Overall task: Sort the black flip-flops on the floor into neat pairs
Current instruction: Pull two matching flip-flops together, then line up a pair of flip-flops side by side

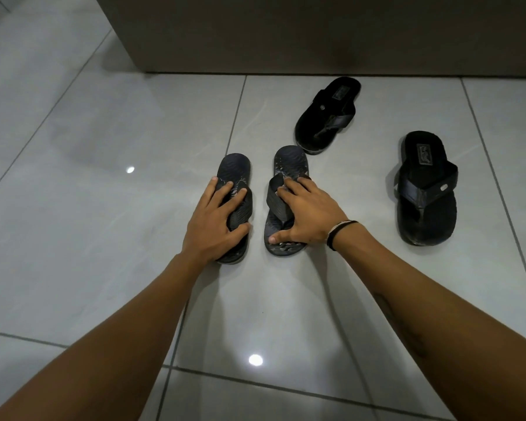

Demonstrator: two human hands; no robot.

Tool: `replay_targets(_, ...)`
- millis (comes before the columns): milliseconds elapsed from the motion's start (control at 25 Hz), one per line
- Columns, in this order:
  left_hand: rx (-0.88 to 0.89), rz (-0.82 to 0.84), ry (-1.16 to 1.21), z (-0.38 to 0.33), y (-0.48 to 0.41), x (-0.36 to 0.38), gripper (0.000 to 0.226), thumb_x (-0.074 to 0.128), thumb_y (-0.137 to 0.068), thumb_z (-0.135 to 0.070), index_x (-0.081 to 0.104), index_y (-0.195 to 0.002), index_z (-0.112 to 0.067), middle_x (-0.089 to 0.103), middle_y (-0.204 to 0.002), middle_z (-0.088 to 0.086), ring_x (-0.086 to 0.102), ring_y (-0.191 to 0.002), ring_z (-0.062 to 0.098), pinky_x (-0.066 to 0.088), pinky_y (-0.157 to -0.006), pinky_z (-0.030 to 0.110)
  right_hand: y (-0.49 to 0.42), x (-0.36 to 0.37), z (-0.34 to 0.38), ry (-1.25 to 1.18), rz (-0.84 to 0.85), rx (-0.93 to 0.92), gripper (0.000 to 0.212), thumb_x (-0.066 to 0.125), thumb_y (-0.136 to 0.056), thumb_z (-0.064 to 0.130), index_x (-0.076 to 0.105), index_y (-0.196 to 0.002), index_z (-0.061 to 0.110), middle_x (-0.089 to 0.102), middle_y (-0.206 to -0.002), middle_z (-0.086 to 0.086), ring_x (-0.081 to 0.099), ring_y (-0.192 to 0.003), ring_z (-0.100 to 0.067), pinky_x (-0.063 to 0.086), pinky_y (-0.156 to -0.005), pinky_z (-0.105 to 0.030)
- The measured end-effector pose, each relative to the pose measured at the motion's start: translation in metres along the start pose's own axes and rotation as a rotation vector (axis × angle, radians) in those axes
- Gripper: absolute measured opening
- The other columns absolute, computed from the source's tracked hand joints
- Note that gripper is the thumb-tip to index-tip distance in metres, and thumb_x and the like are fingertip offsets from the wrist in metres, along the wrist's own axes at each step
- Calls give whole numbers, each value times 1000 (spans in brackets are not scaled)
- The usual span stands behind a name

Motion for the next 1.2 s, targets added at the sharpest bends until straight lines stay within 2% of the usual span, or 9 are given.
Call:
replay_targets(280,1,-13,76,-9,-1,1,79,52,-84,-59,51,-156,-25,37,-169,6,10,-164,28,22,-129,49,7,7,20,0,-32,-24,122,71,-59,84,37,-154,16,29,-169,-9,22,-156,-33,26,-126,-46)
replay_targets(400,18,-3,75,-7,-3,1,79,53,-83,-58,53,-154,-23,40,-168,7,14,-163,31,23,-129,54,6,8,22,-1,-34,-28,123,71,-58,84,37,-154,16,28,-169,-9,16,-158,-33,24,-127,-47)
replay_targets(520,37,-29,67,-9,-5,-1,77,52,-85,-58,50,-156,-26,36,-170,7,15,-163,34,18,-127,63,13,2,20,-39,-32,-61,125,67,-63,84,24,-160,19,18,-172,-6,4,-161,-31,19,-127,-55)
replay_targets(600,51,-92,50,-13,-14,-10,76,50,-89,-58,45,-159,-29,29,-173,5,13,-163,33,9,-128,64,23,-16,6,-184,-142,-34,118,58,-71,87,17,-162,25,13,-174,-3,2,-161,-26,16,-127,-58)
replay_targets(680,60,-147,59,-26,-33,-22,76,49,-91,-59,42,-160,-27,27,-174,4,12,-163,32,6,-129,61,37,-38,-32,-302,-341,109,107,48,-79,85,18,-162,25,18,-173,-6,9,-161,-27,16,-129,-53)
replay_targets(800,118,-142,42,-69,-82,-27,80,51,-93,-60,35,-163,-26,21,-176,6,10,-164,31,10,-130,58,64,-58,-106,-169,-499,334,94,51,-85,73,23,-161,23,26,-169,-13,15,-159,-36,17,-127,-58)
replay_targets(920,162,-15,-28,-122,-145,-8,88,57,-92,-59,22,-167,-29,7,-178,12,2,-164,34,11,-130,57,91,-64,-176,-29,-399,472,94,59,-82,66,24,-160,27,20,-170,-16,9,-158,-43,11,-125,-64)
replay_targets(1080,142,296,-127,-170,-227,32,106,69,-85,-67,6,-166,-45,-16,-177,10,-17,-163,33,7,-130,61,117,-38,-233,-62,-87,498,112,73,-76,67,9,-162,35,-3,-174,-11,-1,-159,-44,15,-126,-61)
replay_targets(1200,85,470,-193,-182,-255,67,82,54,-96,-65,10,-164,-51,-21,-176,5,-22,-161,38,6,-127,67,120,-21,-242,-206,-43,450,112,77,-77,61,10,-163,35,-19,-173,-3,9,-159,-40,26,-125,-57)
Point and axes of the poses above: each hand's wrist, its own y-axis away from the middle knuckle, its own x-axis out of the palm, z = x × y, the point moved 7 cm from there along -y, towards the middle knuckle
